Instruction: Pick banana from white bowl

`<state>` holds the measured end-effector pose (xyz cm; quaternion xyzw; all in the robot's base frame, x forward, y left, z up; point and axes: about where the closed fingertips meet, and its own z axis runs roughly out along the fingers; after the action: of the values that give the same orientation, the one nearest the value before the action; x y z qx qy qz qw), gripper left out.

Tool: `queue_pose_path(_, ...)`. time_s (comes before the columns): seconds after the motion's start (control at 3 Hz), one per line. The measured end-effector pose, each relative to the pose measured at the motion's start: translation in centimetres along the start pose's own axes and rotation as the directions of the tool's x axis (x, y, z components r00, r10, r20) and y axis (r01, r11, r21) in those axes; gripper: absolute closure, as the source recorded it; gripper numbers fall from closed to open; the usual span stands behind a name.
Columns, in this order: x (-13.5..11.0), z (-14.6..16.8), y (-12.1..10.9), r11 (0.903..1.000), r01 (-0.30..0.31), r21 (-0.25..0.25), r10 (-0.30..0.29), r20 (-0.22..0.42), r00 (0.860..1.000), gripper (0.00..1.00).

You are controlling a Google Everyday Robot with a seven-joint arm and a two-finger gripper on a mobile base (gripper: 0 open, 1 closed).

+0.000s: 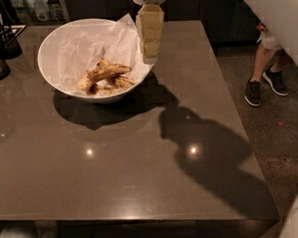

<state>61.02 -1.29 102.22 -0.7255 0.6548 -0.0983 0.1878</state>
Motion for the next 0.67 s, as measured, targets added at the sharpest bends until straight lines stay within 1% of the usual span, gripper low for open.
queue_pose_path(0.33,-2.29,2.26,-2.39,0.9987,0.038,-0.034,-0.038,0.001,0.999,0.00)
queue_pose_path(0.67,-2.99,2.14,-3.36,0.9993,0.037,-0.003,-0.037,0.022,0.999,0.00)
